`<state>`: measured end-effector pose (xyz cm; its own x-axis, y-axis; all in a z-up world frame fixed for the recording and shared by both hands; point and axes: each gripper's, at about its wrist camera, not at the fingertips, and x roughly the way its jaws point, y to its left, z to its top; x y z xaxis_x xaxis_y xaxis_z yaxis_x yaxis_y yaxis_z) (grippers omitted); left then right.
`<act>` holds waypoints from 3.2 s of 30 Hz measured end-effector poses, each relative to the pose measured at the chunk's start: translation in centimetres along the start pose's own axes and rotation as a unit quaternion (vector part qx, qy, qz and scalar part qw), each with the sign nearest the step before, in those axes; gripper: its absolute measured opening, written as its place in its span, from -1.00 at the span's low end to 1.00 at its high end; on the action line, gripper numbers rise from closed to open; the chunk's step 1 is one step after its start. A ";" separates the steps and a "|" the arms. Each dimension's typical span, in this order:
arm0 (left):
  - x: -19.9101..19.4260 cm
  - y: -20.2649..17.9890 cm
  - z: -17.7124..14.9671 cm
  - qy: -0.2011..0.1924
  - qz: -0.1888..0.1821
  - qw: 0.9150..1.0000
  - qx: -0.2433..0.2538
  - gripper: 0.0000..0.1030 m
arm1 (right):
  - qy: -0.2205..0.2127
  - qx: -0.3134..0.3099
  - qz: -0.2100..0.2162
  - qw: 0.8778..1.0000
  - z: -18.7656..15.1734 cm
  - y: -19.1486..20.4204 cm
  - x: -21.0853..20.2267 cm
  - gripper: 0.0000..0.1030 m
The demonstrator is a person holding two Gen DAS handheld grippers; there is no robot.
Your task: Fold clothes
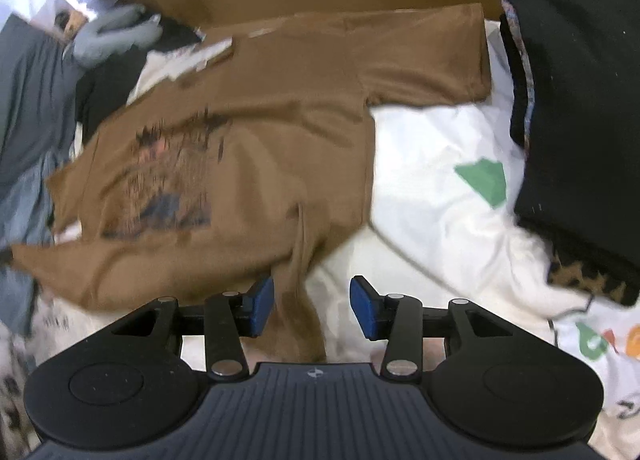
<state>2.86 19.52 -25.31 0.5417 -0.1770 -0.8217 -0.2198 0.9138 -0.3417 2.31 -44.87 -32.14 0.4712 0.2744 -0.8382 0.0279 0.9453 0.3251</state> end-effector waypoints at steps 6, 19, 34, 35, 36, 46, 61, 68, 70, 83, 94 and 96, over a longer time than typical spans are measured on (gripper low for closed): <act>0.1 0.0 -0.1 0.004 0.001 1.000 0.003 -0.88 | 0.026 -0.040 0.002 0.999 -2.6 0.4 1.4 -0.13; 0.9 0.3 -0.8 0.013 0.012 1.000 0.008 -0.88 | 0.029 -0.051 0.019 0.998 -2.5 0.1 4.9 -0.40; -2.5 -1.0 -1.4 0.008 0.003 1.000 0.017 -0.88 | 0.058 -0.025 0.018 0.998 -2.5 1.5 0.7 -0.84; -2.9 -1.3 -1.5 0.007 0.001 1.000 0.019 -0.88 | 0.060 -0.017 0.015 0.998 -2.4 1.7 0.0 -0.84; -3.3 -1.5 -1.7 0.007 -0.001 1.000 0.022 -0.88 | 0.059 -0.010 0.015 0.998 -2.3 1.9 -0.8 -0.85; -7.3 -3.9 -3.1 0.001 -0.015 0.999 0.036 -0.88 | 0.049 0.015 -0.001 0.999 -1.4 3.4 -8.4 -0.86; -9.9 -3.3 -7.3 0.036 0.010 0.999 -0.002 -0.89 | 0.055 0.031 -0.011 0.998 -3.9 2.7 -13.1 -0.87; -8.7 -1.7 -9.6 0.064 0.021 0.997 -0.028 -0.89 | 0.077 0.040 -0.023 0.996 -6.2 1.8 -12.1 -0.87; -8.2 -1.4 -10.4 0.080 0.023 0.996 -0.031 -0.89 | 0.082 0.041 -0.028 0.995 -6.6 1.5 -11.8 -0.87; -10.2 -1.1 -12.7 0.133 0.011 0.990 -0.054 -0.89 | 0.086 0.041 -0.048 0.994 -6.7 1.1 -12.0 -0.88; -13.2 -2.8 -12.5 0.120 0.004 0.992 -0.033 -0.89 | 0.060 0.031 -0.055 0.996 -5.6 1.3 -14.3 -0.88; -12.9 -2.7 -12.8 0.123 0.009 0.992 -0.037 -0.89 | 0.059 0.033 -0.056 0.996 -5.7 1.2 -14.2 -0.88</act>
<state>-13.91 14.72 -19.61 0.3245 -0.2524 -0.9116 -0.2915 0.8902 -0.3502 -9.33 -46.65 -22.33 0.3548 0.1899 -0.9154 0.1340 0.9587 0.2508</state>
